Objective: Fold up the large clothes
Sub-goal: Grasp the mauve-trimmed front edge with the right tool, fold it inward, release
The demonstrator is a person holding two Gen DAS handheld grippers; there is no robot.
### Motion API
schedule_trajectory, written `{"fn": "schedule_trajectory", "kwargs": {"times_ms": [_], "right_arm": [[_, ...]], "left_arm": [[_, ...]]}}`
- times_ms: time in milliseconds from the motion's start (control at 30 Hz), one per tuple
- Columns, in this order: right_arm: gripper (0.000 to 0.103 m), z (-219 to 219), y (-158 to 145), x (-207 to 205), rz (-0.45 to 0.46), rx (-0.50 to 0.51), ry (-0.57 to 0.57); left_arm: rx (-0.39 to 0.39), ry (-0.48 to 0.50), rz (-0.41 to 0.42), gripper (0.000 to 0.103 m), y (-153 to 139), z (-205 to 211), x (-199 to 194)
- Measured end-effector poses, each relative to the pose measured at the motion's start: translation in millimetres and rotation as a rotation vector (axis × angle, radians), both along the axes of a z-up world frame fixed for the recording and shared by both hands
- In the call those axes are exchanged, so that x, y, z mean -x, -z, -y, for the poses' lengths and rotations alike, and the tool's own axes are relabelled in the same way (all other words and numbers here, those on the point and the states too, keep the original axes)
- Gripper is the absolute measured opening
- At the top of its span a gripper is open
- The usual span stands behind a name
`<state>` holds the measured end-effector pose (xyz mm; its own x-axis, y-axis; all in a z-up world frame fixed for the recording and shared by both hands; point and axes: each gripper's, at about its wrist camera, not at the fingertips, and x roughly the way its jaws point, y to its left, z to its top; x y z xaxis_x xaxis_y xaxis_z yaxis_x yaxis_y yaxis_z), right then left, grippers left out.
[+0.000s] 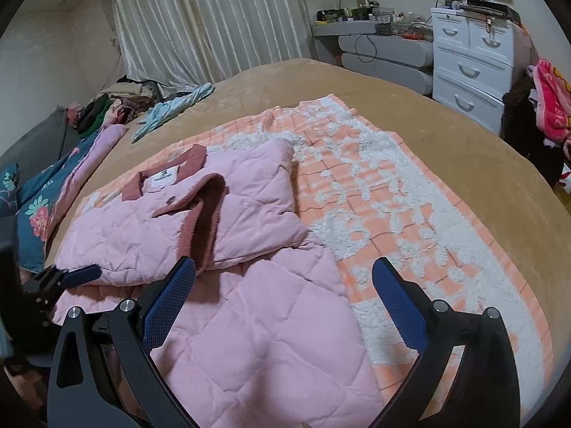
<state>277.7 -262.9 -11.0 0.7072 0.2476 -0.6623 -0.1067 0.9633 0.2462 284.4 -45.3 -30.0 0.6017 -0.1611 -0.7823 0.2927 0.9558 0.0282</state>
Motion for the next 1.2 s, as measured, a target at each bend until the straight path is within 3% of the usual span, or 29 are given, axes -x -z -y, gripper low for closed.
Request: {"fn": "schedule_trajectory", "kwargs": {"times_ms": [100, 333, 567, 633, 700, 733, 800, 1067, 1200], "right_arm": [[0.099, -16.7, -0.6, -3.4, -0.010, -0.001, -0.047], [0.099, -62.4, 12.0, -24.8, -0.115, -0.114, -0.162], [0.099, -76.2, 41.3, -59.9, -0.251, -0.245, -0.078], [0.091, -78.7, 49.4, -65.8, -0.278, -0.265, -0.063], [0.050, -85.4, 50.8, -68.3, -0.279, -0.256, -0.090], [0.047, -92.4, 47.1, -66.7, -0.258, -0.225, -0.113], [0.025, -103.6, 33.4, -61.4, -0.181, -0.179, -0.167], [0.020, -142.3, -57.2, -31.3, 0.221, 0.104, -0.320], [0.019, -133.3, -52.5, -45.9, 0.211, 0.143, -0.290]], "left_arm": [[0.035, -0.083, 0.010, 0.094, -13.3, -36.4, 0.5], [0.078, -0.335, 0.040, 0.094, -38.3, -132.9, -8.4], [0.137, -0.466, 0.047, 0.094, -44.8, -194.2, -9.7], [0.143, -0.479, 0.052, 0.094, -45.6, -203.7, -8.2], [0.159, -0.493, 0.056, 0.094, -45.8, -212.4, -7.2], [0.168, -0.498, 0.058, 0.094, -45.9, -216.2, -7.2], [0.181, -0.501, 0.063, 0.094, -45.8, -219.5, -6.1], [0.206, -0.519, 0.078, 0.094, -47.9, -225.4, -15.9], [0.197, -0.520, 0.068, 0.094, -44.0, -223.8, -22.7]]}}
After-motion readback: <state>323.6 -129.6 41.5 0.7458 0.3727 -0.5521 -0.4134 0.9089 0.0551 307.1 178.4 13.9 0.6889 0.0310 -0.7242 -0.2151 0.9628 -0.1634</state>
